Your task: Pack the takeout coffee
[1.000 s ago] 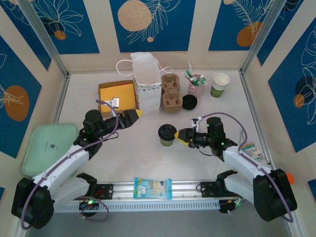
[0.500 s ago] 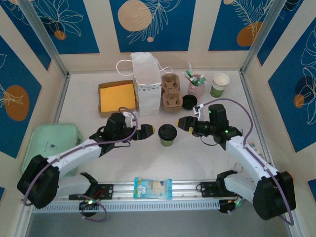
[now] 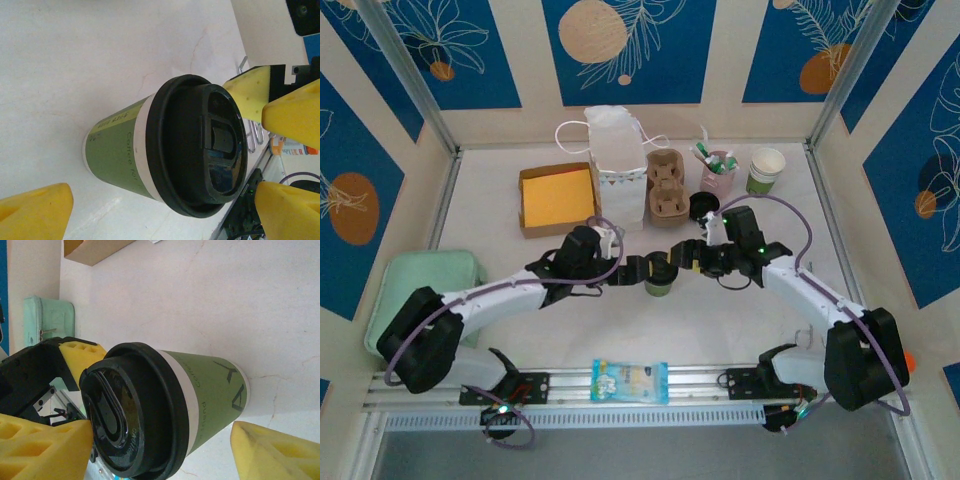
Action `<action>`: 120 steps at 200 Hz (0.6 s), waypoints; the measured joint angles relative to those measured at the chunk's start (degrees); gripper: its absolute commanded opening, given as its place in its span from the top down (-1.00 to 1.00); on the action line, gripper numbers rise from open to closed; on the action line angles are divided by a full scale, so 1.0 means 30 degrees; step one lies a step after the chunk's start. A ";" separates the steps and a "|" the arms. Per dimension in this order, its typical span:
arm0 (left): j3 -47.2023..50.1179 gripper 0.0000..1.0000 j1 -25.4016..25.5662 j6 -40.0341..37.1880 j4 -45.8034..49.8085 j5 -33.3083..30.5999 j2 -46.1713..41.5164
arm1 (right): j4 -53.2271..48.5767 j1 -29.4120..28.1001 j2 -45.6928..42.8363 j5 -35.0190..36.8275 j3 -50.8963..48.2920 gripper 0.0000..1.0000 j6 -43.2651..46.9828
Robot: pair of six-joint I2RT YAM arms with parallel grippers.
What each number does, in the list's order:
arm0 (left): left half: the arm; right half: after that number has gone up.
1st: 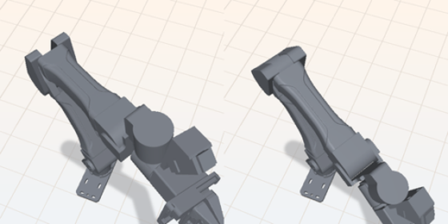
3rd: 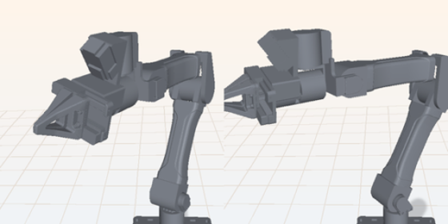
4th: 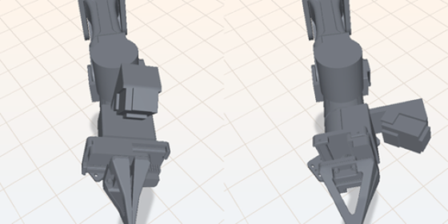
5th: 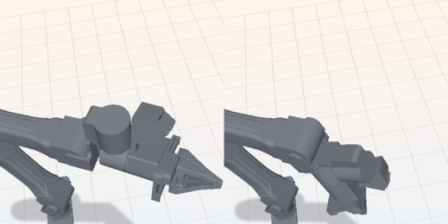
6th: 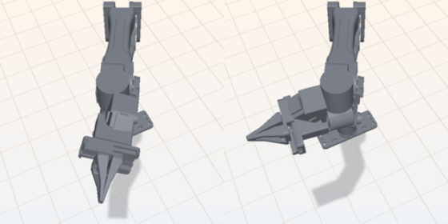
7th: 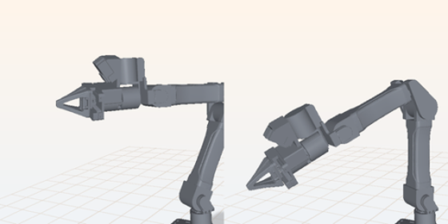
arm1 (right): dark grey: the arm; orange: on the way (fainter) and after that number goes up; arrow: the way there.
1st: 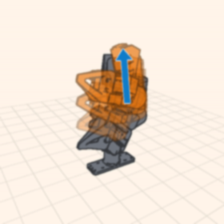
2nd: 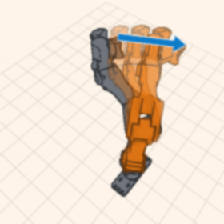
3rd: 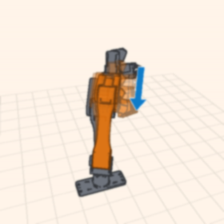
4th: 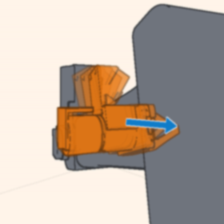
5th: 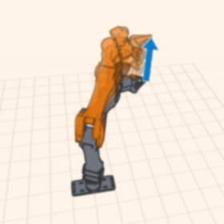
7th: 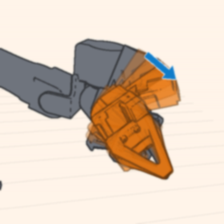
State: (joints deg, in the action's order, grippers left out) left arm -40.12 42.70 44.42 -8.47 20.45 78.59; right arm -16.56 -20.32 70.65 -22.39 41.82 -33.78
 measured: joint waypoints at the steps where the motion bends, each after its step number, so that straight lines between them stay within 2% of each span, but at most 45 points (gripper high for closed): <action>1: -0.0007 -0.86 0.0000 0.0000 -0.0007 0.0007 0.0015 | 0.0007 -0.0007 0.0015 0.0000 0.0015 -0.45 0.0000; 70: -0.0444 -0.73 0.0080 0.0000 -0.0007 -0.0386 0.0809 | 0.0117 -0.0554 0.0670 0.0240 0.0189 -0.40 0.0204; 120: -0.0663 -0.44 0.0080 -0.0015 -0.0160 -0.0568 0.1362 | 0.0211 -0.0816 0.0670 0.0634 0.0146 -0.33 0.0197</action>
State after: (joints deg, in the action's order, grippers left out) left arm -42.11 42.94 44.38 -8.95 18.74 82.67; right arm -15.92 -22.76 72.66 -20.49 42.26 -33.19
